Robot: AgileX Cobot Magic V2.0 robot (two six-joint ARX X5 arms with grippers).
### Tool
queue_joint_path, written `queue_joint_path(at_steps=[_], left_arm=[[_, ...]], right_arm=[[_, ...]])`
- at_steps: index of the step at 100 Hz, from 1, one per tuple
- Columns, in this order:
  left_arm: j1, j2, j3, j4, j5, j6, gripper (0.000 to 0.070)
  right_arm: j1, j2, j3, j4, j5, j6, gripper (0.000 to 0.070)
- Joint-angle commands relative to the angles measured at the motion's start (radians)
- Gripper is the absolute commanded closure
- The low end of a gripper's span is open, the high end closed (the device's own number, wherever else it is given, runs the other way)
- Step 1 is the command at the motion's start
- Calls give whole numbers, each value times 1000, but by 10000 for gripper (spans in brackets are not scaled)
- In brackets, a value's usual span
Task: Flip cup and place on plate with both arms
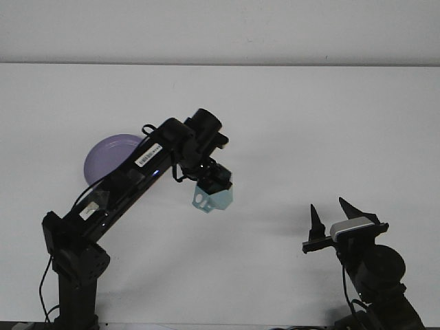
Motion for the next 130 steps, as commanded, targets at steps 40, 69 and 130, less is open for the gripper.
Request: queue_joint_path(at_steps=[40,69,130], left_arm=[[437,-112,24,-63,-40,18,688],[607,-111,-107,23,-41,22,688],[677,-20,-278,273,-123,79,688]], right_arm=[[4,4,7,4,1,3,257],[5,4,7,4,1,3,257],[5,5,7,-3,1,3,257]])
